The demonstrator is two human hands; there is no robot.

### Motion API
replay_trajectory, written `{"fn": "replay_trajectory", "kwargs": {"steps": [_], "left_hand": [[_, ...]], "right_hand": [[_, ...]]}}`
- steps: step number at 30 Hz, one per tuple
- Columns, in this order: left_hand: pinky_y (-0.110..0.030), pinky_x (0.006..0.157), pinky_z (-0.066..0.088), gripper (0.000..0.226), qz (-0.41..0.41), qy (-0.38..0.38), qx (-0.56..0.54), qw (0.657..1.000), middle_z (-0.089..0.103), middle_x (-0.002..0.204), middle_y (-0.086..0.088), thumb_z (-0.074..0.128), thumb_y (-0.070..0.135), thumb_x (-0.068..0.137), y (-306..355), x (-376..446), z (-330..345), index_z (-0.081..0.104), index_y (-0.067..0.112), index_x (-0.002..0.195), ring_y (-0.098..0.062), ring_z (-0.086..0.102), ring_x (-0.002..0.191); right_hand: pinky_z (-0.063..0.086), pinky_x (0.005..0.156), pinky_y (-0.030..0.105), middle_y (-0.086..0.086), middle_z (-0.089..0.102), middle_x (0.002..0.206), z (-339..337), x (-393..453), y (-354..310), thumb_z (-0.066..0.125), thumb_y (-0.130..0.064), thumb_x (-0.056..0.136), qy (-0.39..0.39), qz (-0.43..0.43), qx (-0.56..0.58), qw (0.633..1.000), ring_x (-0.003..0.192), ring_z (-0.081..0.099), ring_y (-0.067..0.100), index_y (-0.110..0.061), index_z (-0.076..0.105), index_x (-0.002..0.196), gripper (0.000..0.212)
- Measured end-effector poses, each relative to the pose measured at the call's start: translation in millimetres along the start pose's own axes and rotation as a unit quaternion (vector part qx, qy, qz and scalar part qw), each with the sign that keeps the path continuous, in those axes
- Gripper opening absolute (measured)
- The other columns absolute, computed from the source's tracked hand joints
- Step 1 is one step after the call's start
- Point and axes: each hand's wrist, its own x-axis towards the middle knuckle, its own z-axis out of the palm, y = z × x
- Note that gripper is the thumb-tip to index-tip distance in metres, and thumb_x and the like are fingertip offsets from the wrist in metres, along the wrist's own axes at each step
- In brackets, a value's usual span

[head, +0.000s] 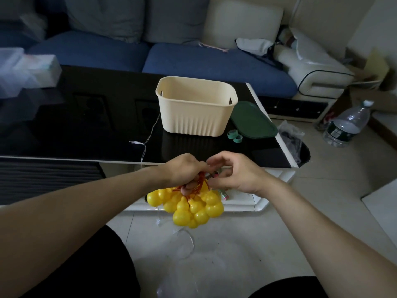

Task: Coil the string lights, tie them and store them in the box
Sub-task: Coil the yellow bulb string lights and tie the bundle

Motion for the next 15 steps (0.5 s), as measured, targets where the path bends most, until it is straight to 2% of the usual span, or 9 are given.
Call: {"fn": "replay_trajectory", "kwargs": {"steps": [2, 4, 8, 11, 13, 15], "left_hand": [[-0.027, 0.046, 0.038, 0.053, 0.015, -0.002, -0.011, 1.000, 0.047, 0.044, -0.011, 0.050, 0.033, 0.101, 1, 0, 1, 0.055, 0.003, 0.057, -0.021, 0.040, 0.039], [-0.027, 0.046, 0.038, 0.054, 0.025, 0.009, -0.024, 0.999, 0.047, 0.043, -0.008, 0.047, 0.033, 0.102, 1, 0, 1, 0.058, -0.003, 0.064, -0.020, 0.040, 0.038], [-0.027, 0.044, 0.034, 0.057, 0.028, 0.047, -0.063, 0.996, 0.038, 0.041, -0.009, 0.041, 0.034, 0.104, -1, 3, 3, 0.044, 0.005, 0.055, -0.023, 0.036, 0.037], [-0.027, 0.044, 0.037, 0.054, 0.028, 0.068, -0.057, 0.996, 0.040, 0.044, -0.012, 0.043, 0.026, 0.103, 3, 2, 2, 0.044, 0.004, 0.054, -0.024, 0.040, 0.038], [-0.025, 0.043, 0.041, 0.050, 0.027, 0.091, -0.043, 0.995, 0.047, 0.047, -0.015, 0.045, 0.022, 0.101, 7, 0, 2, 0.053, 0.000, 0.057, -0.022, 0.045, 0.037], [-0.023, 0.043, 0.042, 0.043, 0.028, 0.117, -0.040, 0.992, 0.051, 0.049, -0.016, 0.048, 0.020, 0.098, 8, 0, 4, 0.060, -0.006, 0.066, -0.022, 0.049, 0.038]], "right_hand": [[0.057, 0.068, 0.031, 0.007, 0.070, 0.107, 4, 0, 0, 0.084, -0.002, 0.077, -0.015, -0.003, 0.043, 0.999, 0.071, 0.070, 0.009, -0.012, 0.064, 0.118, 0.047], [0.056, 0.067, 0.028, 0.009, 0.070, 0.102, 7, 0, -1, 0.082, 0.001, 0.077, -0.020, -0.009, 0.065, 0.998, 0.070, 0.070, 0.008, -0.007, 0.065, 0.116, 0.044], [0.055, 0.067, 0.028, 0.007, 0.069, 0.099, 11, 2, -5, 0.077, 0.003, 0.080, -0.023, -0.003, 0.066, 0.998, 0.073, 0.069, 0.008, -0.011, 0.067, 0.108, 0.033], [0.051, 0.068, 0.033, 0.004, 0.070, 0.083, 10, 4, -5, 0.072, -0.020, 0.080, -0.021, 0.013, 0.126, 0.992, 0.077, 0.066, 0.016, -0.013, 0.072, 0.096, 0.017], [0.047, 0.065, 0.028, -0.002, 0.069, 0.074, 10, 5, -7, 0.082, -0.030, 0.081, 0.005, -0.010, 0.069, 0.998, 0.069, 0.061, 0.009, -0.013, 0.073, 0.092, 0.022], [0.041, 0.057, 0.021, -0.012, 0.061, 0.058, 13, 6, -8, 0.087, -0.031, 0.076, 0.040, -0.040, -0.018, 0.998, 0.056, 0.052, 0.002, -0.018, 0.068, 0.082, 0.024]]}}
